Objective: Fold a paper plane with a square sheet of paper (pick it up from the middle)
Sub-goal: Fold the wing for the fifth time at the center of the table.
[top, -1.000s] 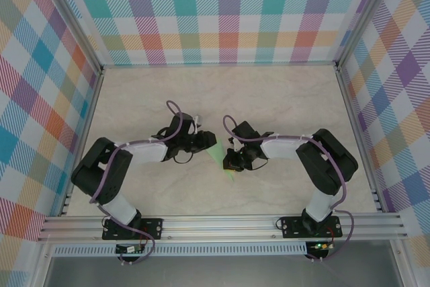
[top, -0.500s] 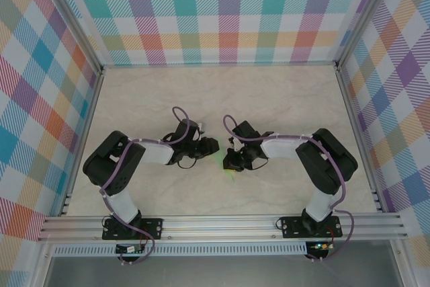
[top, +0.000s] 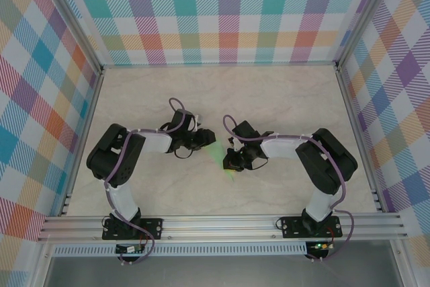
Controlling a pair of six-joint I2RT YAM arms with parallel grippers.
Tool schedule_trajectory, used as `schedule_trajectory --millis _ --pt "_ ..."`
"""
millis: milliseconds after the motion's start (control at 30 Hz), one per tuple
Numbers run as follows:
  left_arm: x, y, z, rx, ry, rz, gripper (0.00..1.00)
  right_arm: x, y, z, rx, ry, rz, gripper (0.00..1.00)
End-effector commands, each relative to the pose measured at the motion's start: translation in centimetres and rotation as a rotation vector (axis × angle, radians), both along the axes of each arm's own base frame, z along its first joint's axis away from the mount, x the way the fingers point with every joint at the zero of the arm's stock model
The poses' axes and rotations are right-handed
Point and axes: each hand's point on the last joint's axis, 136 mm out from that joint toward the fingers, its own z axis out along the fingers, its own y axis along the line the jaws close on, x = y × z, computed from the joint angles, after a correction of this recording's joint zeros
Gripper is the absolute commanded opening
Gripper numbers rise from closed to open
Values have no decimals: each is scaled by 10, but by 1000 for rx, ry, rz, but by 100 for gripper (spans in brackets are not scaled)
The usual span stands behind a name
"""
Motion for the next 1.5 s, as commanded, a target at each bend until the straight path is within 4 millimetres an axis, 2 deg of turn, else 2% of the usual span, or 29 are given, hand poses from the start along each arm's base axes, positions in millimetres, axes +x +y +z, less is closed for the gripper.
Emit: schedule_trajectory --millis 0,167,300,400,533,667,833,1067,1267,1400,1467 --pt "23 42 -31 119 0 95 38 -29 -51 -48 -261 103 -11 11" --pt "37 57 -21 117 -4 101 39 -30 -49 -49 -252 106 -12 11" --pt "48 62 2 110 -35 98 40 -29 -49 -49 -247 105 -11 11" --pt "49 56 29 62 -68 81 41 -27 -46 -48 -236 103 -13 12" --pt "31 42 61 12 -108 63 40 -23 -40 -44 -214 96 -19 12" --pt "1 16 76 -5 -132 11 37 -20 -36 -40 -198 90 -27 12" --pt "-30 -15 61 3 -99 -49 33 -14 -30 -31 -169 65 -33 12" --pt "-49 -44 32 19 -38 -110 30 -8 -28 -21 -146 25 -48 12" --pt "-51 -46 6 73 3 -92 27 -6 -24 -14 -115 3 -49 12" --pt "-53 -39 -13 112 34 -60 25 -2 -19 1 -73 -34 -43 12" --pt "-54 -34 -20 132 43 -45 24 -2 -11 14 -13 -51 -30 13"
